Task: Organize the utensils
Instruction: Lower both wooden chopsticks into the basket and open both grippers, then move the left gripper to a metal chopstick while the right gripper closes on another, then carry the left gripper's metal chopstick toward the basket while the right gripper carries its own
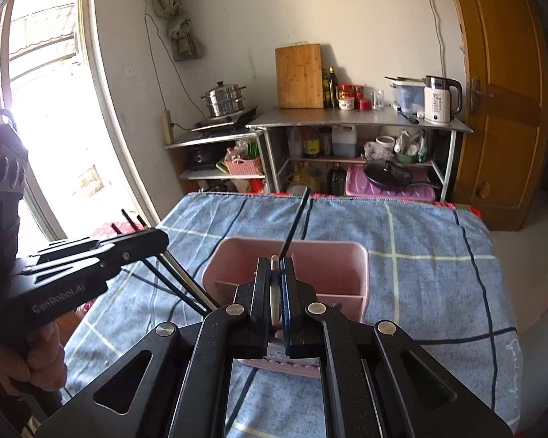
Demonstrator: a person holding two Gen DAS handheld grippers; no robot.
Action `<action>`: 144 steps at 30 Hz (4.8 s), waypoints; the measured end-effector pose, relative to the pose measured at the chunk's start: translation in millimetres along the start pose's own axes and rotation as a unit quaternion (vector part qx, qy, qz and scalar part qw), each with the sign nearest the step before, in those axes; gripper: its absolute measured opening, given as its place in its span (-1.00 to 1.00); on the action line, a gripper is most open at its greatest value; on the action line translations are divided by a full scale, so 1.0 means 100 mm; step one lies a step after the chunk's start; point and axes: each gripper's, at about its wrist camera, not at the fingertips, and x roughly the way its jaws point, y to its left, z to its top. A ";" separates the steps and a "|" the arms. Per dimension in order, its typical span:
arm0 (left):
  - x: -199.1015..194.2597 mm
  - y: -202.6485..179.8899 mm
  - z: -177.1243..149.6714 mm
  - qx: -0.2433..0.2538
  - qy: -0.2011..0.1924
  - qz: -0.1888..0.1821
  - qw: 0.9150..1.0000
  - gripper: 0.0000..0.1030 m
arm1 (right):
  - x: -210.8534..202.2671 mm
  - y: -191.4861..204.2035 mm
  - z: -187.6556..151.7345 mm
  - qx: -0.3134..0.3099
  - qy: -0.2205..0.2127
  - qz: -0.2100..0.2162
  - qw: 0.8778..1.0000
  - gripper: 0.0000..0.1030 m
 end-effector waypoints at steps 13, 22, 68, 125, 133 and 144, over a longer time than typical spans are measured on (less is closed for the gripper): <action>-0.26 -0.05 0.00 0.016 -0.027 0.010 0.999 -0.63 | -0.26 -0.06 0.02 0.013 -0.018 0.012 1.000 -0.74; -0.70 -0.10 -0.22 0.016 -0.057 0.011 0.998 -0.63 | -0.73 -0.12 -0.13 0.024 -0.049 0.012 0.998 -0.74; -0.73 -0.31 -2.10 -0.007 0.030 -0.025 0.999 -0.63 | -0.45 -0.06 -2.09 0.073 0.128 0.002 0.989 -0.73; 0.33 -0.54 -2.16 -0.015 0.160 -0.014 0.987 -0.90 | -0.27 -0.65 -2.01 0.077 0.168 -0.050 0.981 -0.81; 0.49 -0.64 -2.05 0.025 0.176 -0.005 0.984 -0.89 | -0.15 -0.65 -1.93 0.070 0.179 -0.052 0.980 -0.81; 0.55 -0.66 -1.96 0.031 0.182 -0.004 0.983 -0.93 | -0.13 -0.64 -1.88 0.059 0.191 -0.050 0.979 -0.92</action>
